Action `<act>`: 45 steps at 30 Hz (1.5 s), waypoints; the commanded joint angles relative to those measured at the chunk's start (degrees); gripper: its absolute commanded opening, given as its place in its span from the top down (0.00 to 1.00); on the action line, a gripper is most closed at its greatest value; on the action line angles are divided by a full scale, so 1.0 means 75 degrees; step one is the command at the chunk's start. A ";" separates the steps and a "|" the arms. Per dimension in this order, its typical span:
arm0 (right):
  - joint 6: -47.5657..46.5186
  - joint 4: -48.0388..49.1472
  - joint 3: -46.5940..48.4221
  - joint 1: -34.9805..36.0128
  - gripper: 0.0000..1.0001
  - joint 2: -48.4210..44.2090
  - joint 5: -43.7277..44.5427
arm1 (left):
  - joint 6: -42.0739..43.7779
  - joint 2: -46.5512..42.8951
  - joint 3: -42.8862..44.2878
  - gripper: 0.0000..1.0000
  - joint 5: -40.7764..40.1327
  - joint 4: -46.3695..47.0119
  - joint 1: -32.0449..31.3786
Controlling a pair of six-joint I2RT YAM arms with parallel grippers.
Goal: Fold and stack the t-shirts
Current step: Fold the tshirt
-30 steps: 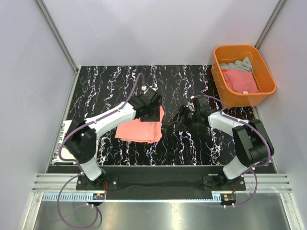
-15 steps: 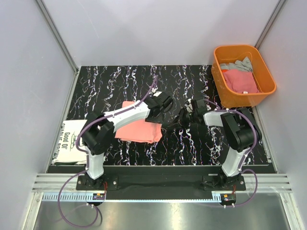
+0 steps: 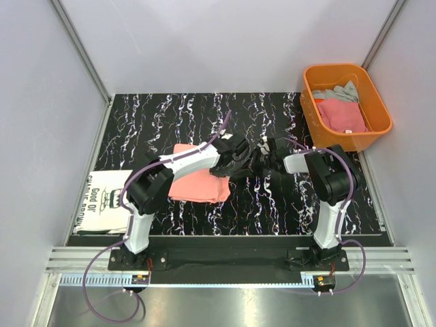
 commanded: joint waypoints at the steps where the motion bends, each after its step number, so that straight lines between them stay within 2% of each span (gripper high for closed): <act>1: 0.0166 0.0455 0.0410 -0.0023 1.00 0.0261 -0.0264 | 0.0243 -0.0098 0.0430 0.99 -0.0419 0.0036 0.0039; 8: 0.0132 0.0397 0.1113 0.0129 1.00 0.0718 -0.0160 | 0.0244 -0.0812 0.0501 1.00 -0.0513 -0.0140 0.0050; 20: -0.0150 -0.0200 0.2215 0.0656 1.00 0.1597 0.0497 | 0.0220 -0.1025 0.0793 1.00 -0.0455 -0.0363 0.0191; 31: -0.0350 -0.1010 0.1911 0.0668 1.00 0.1762 0.1563 | 0.0220 -0.0486 0.1543 1.00 0.0166 -0.0316 0.0214; 45: -0.0221 -0.0987 0.1829 0.0668 1.00 0.1809 0.1458 | 0.0384 0.0205 0.1871 1.00 0.0635 -0.0210 0.0214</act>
